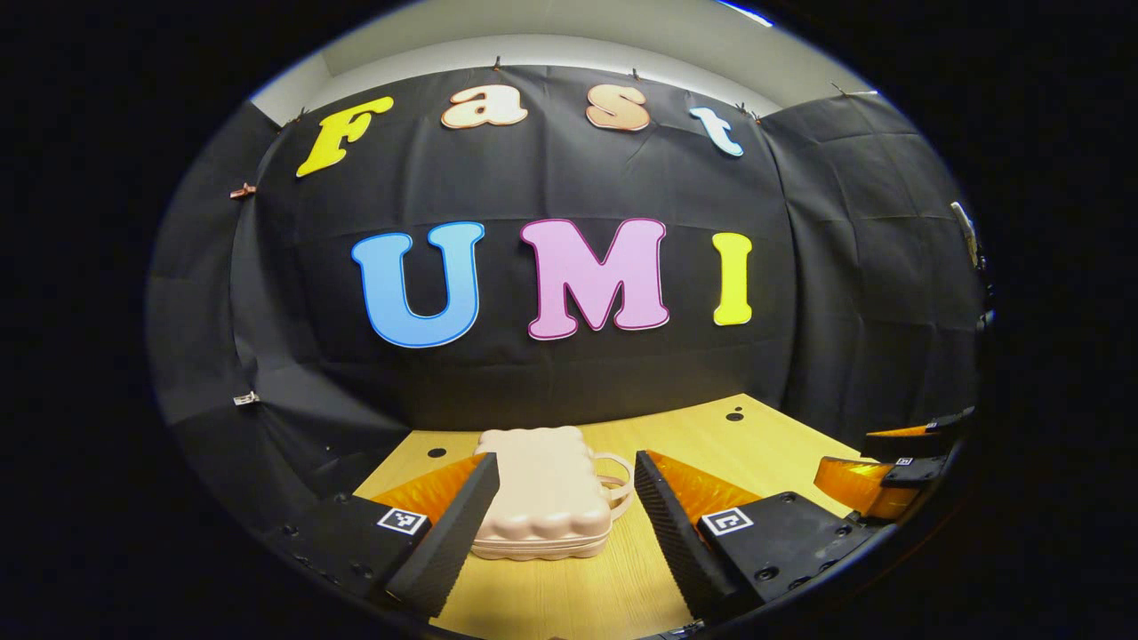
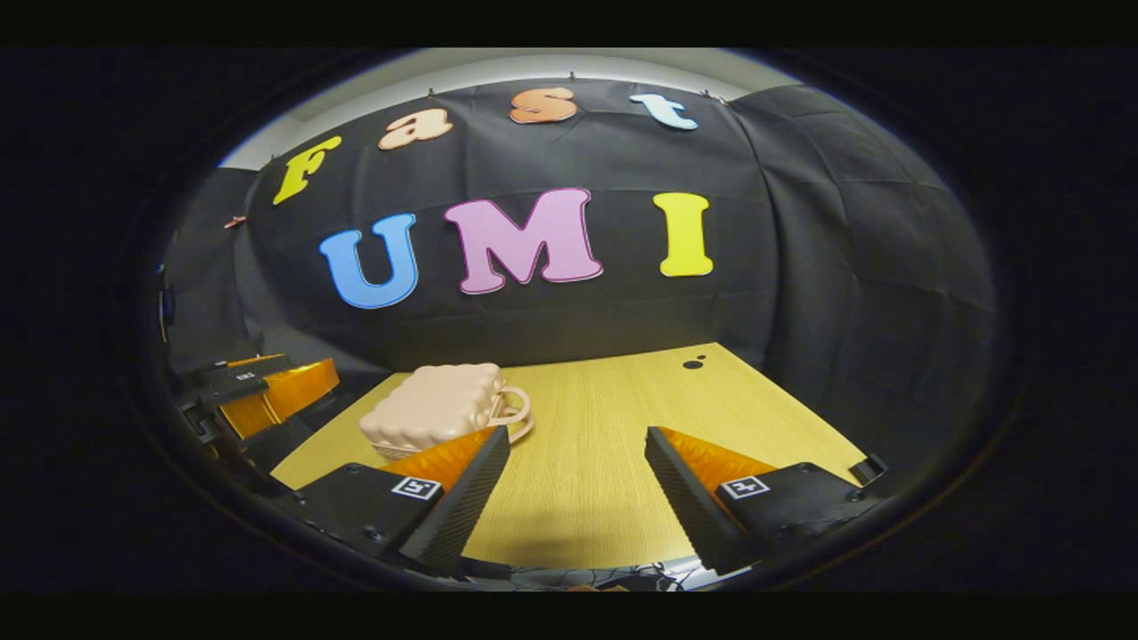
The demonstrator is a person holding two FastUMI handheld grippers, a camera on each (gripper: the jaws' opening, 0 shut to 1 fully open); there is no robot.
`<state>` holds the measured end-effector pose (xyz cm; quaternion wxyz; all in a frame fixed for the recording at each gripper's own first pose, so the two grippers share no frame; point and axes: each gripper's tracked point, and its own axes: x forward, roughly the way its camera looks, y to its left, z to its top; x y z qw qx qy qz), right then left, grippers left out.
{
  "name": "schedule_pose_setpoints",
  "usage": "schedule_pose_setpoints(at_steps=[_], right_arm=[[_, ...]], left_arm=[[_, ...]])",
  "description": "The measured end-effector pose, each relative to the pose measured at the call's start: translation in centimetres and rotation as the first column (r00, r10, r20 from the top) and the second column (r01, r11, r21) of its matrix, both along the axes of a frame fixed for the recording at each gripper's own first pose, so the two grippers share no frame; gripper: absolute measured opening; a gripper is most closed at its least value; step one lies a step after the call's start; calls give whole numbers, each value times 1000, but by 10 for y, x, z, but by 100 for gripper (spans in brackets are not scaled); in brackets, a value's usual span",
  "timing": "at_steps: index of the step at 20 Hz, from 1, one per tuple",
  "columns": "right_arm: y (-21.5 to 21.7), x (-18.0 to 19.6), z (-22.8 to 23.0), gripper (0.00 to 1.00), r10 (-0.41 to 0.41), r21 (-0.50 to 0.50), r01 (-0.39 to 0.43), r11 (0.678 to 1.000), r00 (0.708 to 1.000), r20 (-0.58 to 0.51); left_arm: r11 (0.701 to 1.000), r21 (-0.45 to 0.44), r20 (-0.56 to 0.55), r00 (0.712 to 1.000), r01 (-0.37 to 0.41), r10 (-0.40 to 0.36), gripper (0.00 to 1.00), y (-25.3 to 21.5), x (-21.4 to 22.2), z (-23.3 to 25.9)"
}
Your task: First open the suitcase, pack the skin care products into it, and then close the suitcase.
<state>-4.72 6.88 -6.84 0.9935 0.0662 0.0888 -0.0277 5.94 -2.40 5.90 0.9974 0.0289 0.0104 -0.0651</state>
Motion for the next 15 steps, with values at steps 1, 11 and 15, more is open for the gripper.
schedule_pose_setpoints(at_steps=[1,11,15], right_arm=[[-1,0,-2,98,-1,2,1,1000,1000,-7],[-3,-9,-15,98,-3,12,4,1000,999,-49],[-5,-11,-16,100,-4,19,5,1000,998,-56]], left_arm=[[1000,5,-2,1000,5,-5,96,-2,-1,-1],[999,-27,-3,1000,27,-27,99,-11,-4,1],[999,-34,-29,1000,9,-9,99,-5,-8,-9]])
